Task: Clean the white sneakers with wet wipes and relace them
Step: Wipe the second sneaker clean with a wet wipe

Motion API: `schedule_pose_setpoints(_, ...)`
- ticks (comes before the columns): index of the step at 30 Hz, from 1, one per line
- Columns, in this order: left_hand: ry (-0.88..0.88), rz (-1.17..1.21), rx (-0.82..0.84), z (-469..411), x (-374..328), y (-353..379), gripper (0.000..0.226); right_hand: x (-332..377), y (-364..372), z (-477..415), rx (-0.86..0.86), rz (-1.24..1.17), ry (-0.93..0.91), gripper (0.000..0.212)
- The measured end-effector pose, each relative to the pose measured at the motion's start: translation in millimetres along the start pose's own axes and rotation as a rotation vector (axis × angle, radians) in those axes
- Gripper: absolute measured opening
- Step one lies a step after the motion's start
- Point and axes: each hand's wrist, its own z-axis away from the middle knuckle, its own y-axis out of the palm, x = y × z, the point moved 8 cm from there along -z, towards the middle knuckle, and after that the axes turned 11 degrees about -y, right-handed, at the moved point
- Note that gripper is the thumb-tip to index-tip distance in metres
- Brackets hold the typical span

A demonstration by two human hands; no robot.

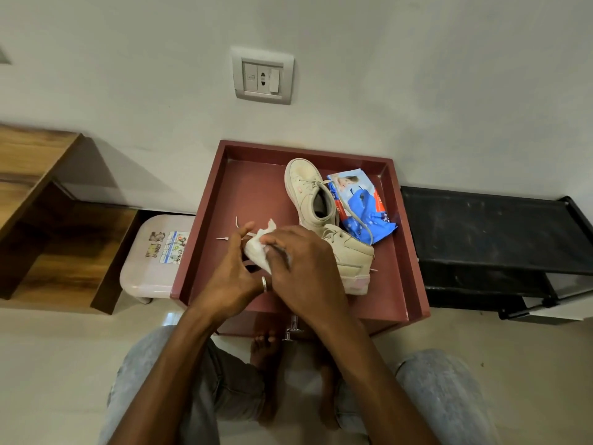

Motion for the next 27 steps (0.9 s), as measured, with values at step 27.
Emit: schedule_pose_setpoints(27, 0.08, -0.061, -0.123, -11, -3, -3, 0.075, 1, -3, 12, 0.027, 0.197, -0.027, 0.015)
